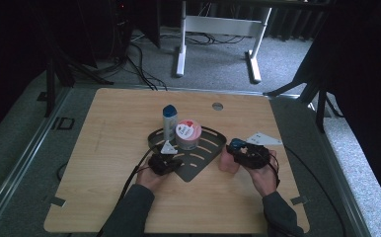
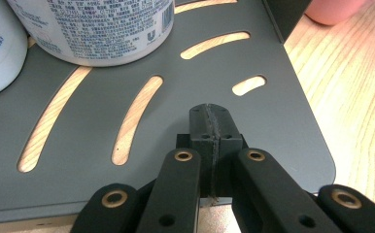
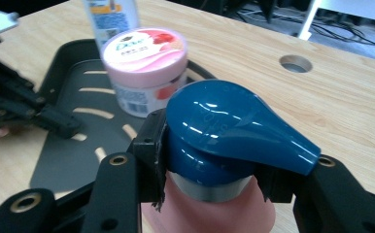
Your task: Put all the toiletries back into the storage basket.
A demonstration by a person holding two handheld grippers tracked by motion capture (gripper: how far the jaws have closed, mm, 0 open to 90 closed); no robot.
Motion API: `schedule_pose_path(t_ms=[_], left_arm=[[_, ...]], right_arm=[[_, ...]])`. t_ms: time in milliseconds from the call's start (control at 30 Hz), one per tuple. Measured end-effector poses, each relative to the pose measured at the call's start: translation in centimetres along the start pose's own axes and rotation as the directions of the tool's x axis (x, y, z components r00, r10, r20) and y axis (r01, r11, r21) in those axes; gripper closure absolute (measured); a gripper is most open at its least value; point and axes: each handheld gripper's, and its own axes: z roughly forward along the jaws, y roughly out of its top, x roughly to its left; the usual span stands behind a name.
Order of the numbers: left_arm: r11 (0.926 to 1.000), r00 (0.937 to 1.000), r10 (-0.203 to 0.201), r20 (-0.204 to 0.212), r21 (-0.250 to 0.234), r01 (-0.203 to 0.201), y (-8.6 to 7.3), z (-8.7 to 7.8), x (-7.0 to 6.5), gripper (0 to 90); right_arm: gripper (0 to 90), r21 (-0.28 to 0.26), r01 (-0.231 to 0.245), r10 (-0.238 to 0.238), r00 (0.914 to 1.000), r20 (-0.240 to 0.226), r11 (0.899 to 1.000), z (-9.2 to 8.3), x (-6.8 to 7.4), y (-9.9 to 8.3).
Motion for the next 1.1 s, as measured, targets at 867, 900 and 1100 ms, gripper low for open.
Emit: schedule_pose_path(t_ms=[867,900,1100], left_arm=[[1.0000,1.0000,0.000,0.000,-0.001,0.000,-0.04,-0.02,0.01,90.0],[1.0000,1.0000,-0.003,-0.001,-0.003,0.003,-0.05,-0.01,0.00,90.0],[1.0000,1.0000,-0.002,-0.001,-0.003,0.002,-0.08,-0.02,0.01,90.0]], right_arm=[[52.4,-0.015,0.069,-0.071,0.9882,-0.135,0.997,-0.47,-0.44,-0.53],[52.4,-0.015,0.070,-0.071,0.9887,-0.132,0.997,-0.48,-0.39,-0.55],[48.5,-0.008,0.080,-0.080,0.9950,-0.059,0.997,-0.71,0.50,-0.73]])
